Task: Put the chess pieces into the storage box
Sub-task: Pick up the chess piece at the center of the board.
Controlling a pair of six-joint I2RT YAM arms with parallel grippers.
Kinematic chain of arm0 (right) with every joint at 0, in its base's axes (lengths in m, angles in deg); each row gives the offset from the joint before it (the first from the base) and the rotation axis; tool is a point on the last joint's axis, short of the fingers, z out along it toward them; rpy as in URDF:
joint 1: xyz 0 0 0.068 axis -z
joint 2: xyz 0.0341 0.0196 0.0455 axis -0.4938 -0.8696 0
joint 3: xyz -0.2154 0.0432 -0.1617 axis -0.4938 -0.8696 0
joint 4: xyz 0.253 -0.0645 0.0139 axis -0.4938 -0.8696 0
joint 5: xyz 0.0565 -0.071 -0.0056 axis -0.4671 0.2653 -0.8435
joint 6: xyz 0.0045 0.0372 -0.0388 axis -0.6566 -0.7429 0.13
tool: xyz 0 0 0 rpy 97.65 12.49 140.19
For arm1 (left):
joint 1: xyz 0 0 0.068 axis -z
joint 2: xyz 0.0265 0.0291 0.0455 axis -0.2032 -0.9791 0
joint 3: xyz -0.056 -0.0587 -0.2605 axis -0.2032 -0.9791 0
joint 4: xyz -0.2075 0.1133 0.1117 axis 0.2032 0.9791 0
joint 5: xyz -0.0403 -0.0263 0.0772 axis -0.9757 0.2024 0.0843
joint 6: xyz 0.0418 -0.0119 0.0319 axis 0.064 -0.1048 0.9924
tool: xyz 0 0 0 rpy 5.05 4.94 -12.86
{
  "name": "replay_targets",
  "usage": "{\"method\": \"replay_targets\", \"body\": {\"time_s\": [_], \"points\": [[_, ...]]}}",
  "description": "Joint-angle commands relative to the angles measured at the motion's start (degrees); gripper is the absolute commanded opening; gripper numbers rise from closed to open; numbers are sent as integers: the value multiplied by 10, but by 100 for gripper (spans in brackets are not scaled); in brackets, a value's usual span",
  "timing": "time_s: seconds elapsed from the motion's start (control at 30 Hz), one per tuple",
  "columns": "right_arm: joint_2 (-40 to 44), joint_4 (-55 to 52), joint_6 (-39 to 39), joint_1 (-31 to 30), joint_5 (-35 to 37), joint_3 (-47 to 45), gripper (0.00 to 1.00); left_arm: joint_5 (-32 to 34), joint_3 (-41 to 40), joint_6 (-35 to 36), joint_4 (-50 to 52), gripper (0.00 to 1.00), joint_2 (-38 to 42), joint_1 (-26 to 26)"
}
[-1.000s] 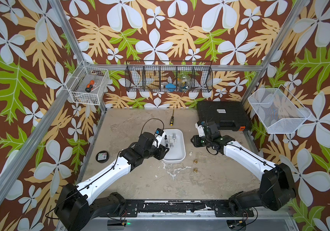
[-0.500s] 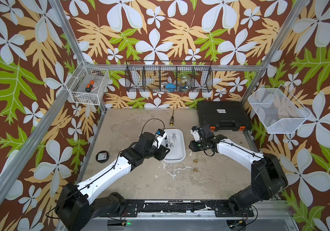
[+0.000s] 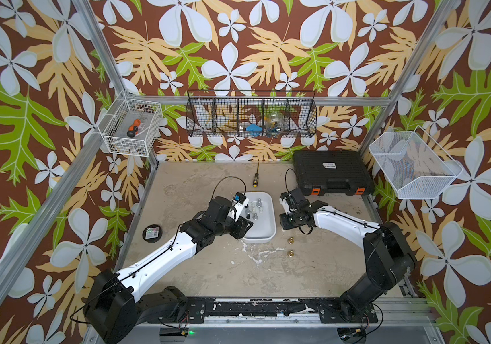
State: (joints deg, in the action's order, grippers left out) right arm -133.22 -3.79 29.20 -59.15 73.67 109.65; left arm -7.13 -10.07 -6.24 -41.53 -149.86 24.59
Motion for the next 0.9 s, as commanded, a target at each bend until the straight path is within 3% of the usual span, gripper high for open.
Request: {"method": "replay_targets", "body": {"time_s": [0.0,0.23,0.87], "points": [[-5,-2,-1,-4,15,-2,37,1,4,7,3,53,-1,0],[-28,12,-3,-6,20,-3,35,-3,2,4,4,53,-2,0],[-45,26,-3,-5,23,-6,18,-1,3,5,4,53,-2,0]]}}
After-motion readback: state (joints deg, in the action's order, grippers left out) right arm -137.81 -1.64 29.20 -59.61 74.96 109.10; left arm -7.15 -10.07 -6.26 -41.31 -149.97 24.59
